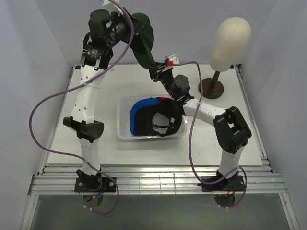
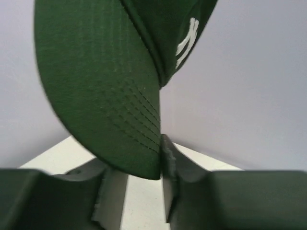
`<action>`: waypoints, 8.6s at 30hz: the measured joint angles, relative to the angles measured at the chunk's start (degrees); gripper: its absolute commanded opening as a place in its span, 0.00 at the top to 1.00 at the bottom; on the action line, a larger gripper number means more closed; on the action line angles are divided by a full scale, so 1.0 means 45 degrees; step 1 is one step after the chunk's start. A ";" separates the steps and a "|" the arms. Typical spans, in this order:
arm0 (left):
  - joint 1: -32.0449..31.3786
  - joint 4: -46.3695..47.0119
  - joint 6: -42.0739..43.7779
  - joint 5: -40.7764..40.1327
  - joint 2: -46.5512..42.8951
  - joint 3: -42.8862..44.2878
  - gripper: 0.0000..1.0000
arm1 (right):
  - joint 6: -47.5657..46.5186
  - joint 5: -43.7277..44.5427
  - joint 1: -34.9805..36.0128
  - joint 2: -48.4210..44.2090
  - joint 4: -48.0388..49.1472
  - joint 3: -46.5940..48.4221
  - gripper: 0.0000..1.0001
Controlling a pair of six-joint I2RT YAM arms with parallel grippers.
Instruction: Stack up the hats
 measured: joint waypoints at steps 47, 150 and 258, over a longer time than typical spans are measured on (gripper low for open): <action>0.1287 -0.1681 0.5629 -0.0073 -0.0306 0.1545 0.02 | -2.2819 1.2624 -0.3832 -0.0481 -0.3575 0.9068 0.92; 0.1666 -0.2157 0.4653 0.1617 -0.0481 -0.1530 0.02 | -0.2501 -0.0495 -0.6567 -0.7315 -2.0667 0.4517 0.08; -0.0321 -0.4945 1.5135 0.4809 -0.4449 -1.0151 1.00 | -0.6853 -1.1672 -0.2472 -0.0379 -2.0206 0.9301 0.16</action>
